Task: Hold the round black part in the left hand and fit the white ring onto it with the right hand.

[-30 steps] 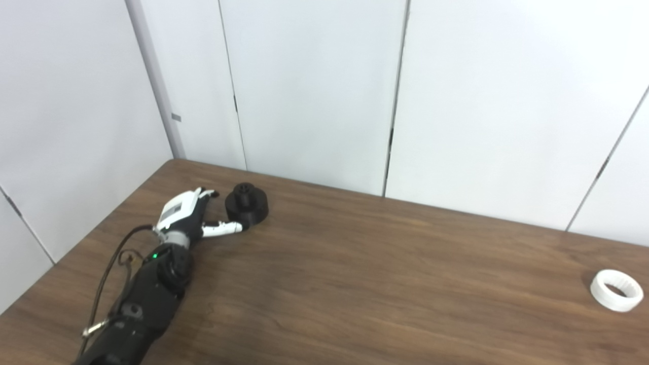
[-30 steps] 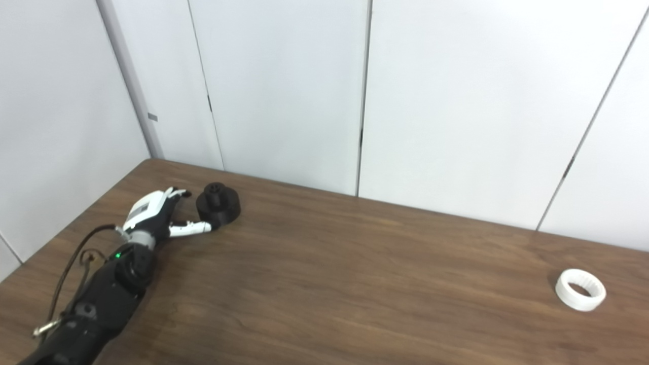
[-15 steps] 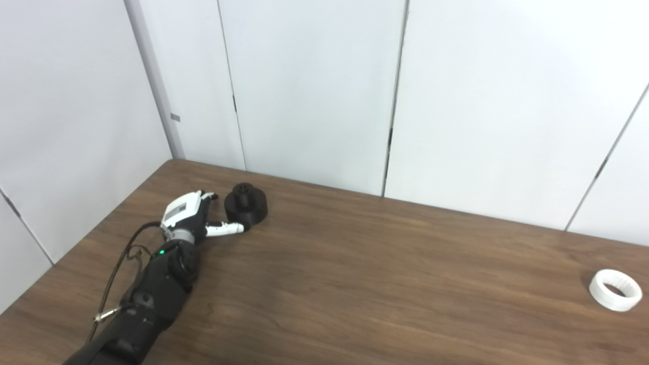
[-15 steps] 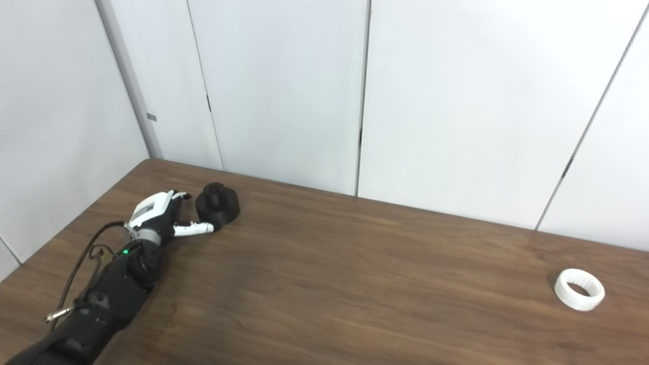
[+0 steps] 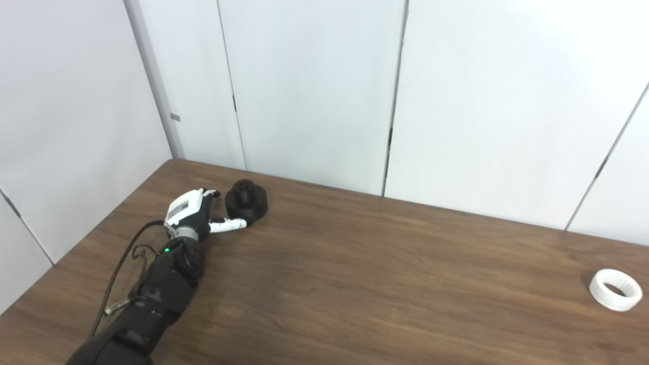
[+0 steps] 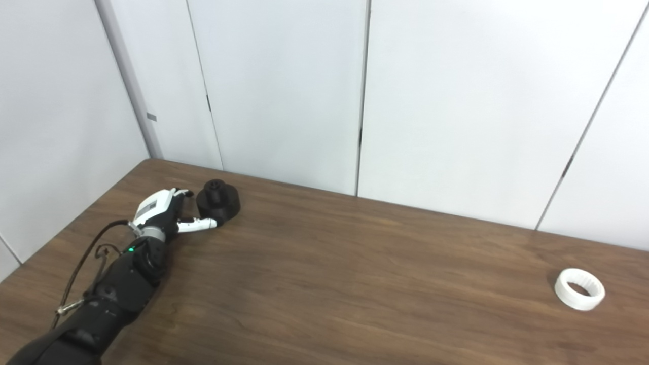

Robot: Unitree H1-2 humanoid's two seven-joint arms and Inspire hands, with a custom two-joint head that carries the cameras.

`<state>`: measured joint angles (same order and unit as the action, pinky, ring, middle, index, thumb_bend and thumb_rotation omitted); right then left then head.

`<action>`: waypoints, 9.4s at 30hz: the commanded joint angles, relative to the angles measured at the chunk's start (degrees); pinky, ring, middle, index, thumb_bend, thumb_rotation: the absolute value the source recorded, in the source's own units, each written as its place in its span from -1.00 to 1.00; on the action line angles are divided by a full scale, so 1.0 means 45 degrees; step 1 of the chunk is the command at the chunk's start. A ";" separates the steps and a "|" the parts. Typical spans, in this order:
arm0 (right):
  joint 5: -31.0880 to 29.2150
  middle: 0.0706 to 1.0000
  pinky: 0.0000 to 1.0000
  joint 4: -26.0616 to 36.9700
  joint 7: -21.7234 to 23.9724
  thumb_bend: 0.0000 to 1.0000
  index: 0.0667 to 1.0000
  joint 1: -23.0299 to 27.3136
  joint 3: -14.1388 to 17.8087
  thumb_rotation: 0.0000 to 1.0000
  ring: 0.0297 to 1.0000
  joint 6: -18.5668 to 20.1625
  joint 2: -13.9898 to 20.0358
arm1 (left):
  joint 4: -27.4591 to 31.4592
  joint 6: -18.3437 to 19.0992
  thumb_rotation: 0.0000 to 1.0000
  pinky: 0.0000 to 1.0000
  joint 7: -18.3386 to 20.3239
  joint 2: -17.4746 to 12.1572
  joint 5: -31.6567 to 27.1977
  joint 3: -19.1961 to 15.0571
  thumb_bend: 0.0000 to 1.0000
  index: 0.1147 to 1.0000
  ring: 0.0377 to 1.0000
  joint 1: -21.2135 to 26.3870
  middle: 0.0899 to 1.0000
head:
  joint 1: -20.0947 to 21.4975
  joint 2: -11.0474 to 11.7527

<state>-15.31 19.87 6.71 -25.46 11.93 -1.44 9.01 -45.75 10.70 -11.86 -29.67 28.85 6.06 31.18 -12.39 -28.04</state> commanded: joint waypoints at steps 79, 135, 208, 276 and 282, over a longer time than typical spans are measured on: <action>-0.0051 1.00 1.00 0.0517 0.0038 0.42 1.00 -0.0254 -0.0072 1.00 1.00 -0.0282 0.0071 | -0.2230 0.0007 -0.16 1.00 -0.2278 0.1346 -0.0890 0.0567 0.92 0.28 0.91 0.2086 0.74 | 0.0133 -0.0303; 0.0566 0.95 1.00 0.1249 -0.0193 0.35 1.00 0.0023 -0.1064 1.00 1.00 0.0219 -0.0351 | 1.1983 -0.0220 -0.87 1.00 0.1894 0.3457 0.0441 0.2432 0.04 -0.17 0.99 -0.5757 0.72 | 0.2814 -0.1955; 0.0688 0.86 1.00 0.3933 -0.0995 0.38 0.96 0.0419 -0.1586 0.97 1.00 0.2969 -0.0469 | 1.1383 -0.0579 -0.88 1.00 0.3771 0.4664 0.2659 0.4363 0.05 -0.17 0.97 -0.8072 0.72 | 0.4762 -0.4519; 1.3282 1.00 1.00 -0.6037 0.3401 0.71 0.84 1.2562 -0.4809 -0.24 1.00 0.6286 0.5711 | 1.1318 -0.2126 -0.87 1.00 0.3698 0.3435 0.1896 0.3412 0.05 -0.17 0.93 -0.8927 0.67 | 0.8838 -0.2823; 1.3082 1.00 0.99 -0.6491 0.3146 0.75 0.83 1.2561 -0.4955 -0.20 1.00 0.6267 0.5550 | 1.1422 -0.2244 -0.87 1.00 0.3644 0.3479 0.1945 0.3424 0.05 -0.17 0.93 -0.9038 0.67 | 0.8804 -0.2873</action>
<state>43.28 -10.27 22.64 28.23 -10.99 27.03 33.19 9.23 -1.54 2.51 -12.33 37.69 21.79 -6.14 27.16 -40.96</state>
